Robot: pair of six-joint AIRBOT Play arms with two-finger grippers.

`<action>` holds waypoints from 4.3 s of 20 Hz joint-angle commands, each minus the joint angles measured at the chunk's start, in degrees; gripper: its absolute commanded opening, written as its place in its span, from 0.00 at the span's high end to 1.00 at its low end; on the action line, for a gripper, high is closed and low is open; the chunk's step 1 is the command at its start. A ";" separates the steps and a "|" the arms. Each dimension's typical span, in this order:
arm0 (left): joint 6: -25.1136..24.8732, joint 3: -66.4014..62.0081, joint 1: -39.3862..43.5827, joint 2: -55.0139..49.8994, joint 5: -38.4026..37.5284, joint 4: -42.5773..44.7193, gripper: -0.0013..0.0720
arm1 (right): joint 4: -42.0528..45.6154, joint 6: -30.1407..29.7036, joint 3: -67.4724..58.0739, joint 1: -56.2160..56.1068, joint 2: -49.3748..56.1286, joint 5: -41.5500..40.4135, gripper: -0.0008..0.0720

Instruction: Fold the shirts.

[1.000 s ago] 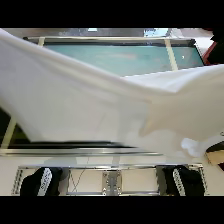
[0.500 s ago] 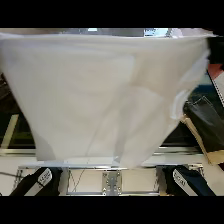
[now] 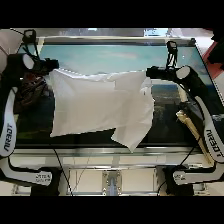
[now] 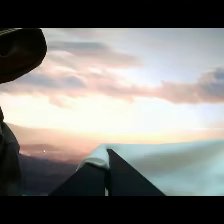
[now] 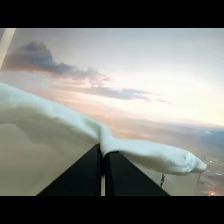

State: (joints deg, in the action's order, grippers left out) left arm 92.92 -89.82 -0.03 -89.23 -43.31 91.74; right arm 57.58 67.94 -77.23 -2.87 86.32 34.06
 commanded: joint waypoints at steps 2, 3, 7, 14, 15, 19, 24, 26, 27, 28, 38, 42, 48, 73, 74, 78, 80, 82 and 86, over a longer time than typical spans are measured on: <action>6.12 0.13 1.55 -5.73 5.31 6.60 0.97 | 1.03 -0.33 0.15 -0.42 4.37 -8.74 0.95; 6.12 0.13 1.55 -5.81 3.91 6.60 0.97 | 1.11 -0.33 0.15 -0.33 4.37 -7.96 0.95; 5.70 0.13 1.40 -5.33 -4.48 7.30 0.97 | 6.60 -0.28 0.02 0.02 4.00 -0.02 0.95; 1.79 3.56 1.44 -5.05 -18.12 7.10 0.96 | 15.63 0.11 1.16 0.00 3.34 15.02 0.95; 1.25 5.01 1.42 -5.07 -18.93 7.13 0.96 | 16.17 0.66 2.21 0.00 3.34 14.78 0.95; 0.63 11.91 1.44 -5.09 -18.21 7.08 0.96 | 17.05 1.27 7.74 0.00 3.37 12.11 0.95; 0.74 15.56 1.44 -5.16 -13.81 6.84 0.96 | 16.85 1.27 12.07 -0.02 3.43 9.11 0.95; 0.76 15.56 1.44 -5.18 -12.50 6.86 0.97 | 16.83 1.27 12.70 -0.02 3.43 8.35 0.95; 1.20 15.56 1.44 -5.18 -12.20 6.86 0.97 | 16.85 1.27 12.85 -0.02 3.45 8.04 0.95; 1.77 15.56 1.44 -5.18 -11.93 6.93 0.96 | 16.83 1.29 12.96 -0.02 3.45 7.85 0.95; 2.40 13.38 0.52 -0.48 -13.44 7.65 0.08 | 19.67 12.02 12.94 0.04 -1.57 12.87 0.60; 1.49 14.16 -0.46 13.86 -12.90 8.17 0.08 | 32.98 17.44 12.98 0.07 -14.93 21.27 0.60; 1.55 31.06 -2.43 32.68 -13.60 8.35 0.08 | 23.30 21.00 31.76 6.58 -30.01 30.71 0.60; 8.90 41.75 -2.62 40.79 -13.44 10.67 0.11 | -22.27 19.02 62.71 -6.03 -39.87 3.43 0.95; 12.20 42.16 -3.69 40.79 -13.46 12.81 0.11 | -21.90 19.02 62.10 -6.03 -40.59 3.69 0.95; 18.75 50.40 -16.98 40.76 -15.19 10.84 0.13 | -20.28 19.02 61.57 -6.05 -43.21 5.40 0.95; 15.45 55.32 -24.61 40.74 -16.20 -1.09 0.13 | -20.26 18.99 61.57 -6.03 -43.54 5.51 0.95; 9.97 59.78 -30.36 40.72 -16.15 -14.62 0.13 | -20.22 18.84 61.57 -6.05 -43.54 5.22 0.95; 7.08 65.59 -32.76 40.28 -15.28 -24.74 0.13 | -20.04 17.51 61.59 -6.03 -43.54 4.90 0.95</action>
State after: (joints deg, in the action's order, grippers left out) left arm 102.54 -28.47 -29.80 -48.62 -58.78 77.03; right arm 37.30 86.11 -15.59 -8.86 42.94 39.20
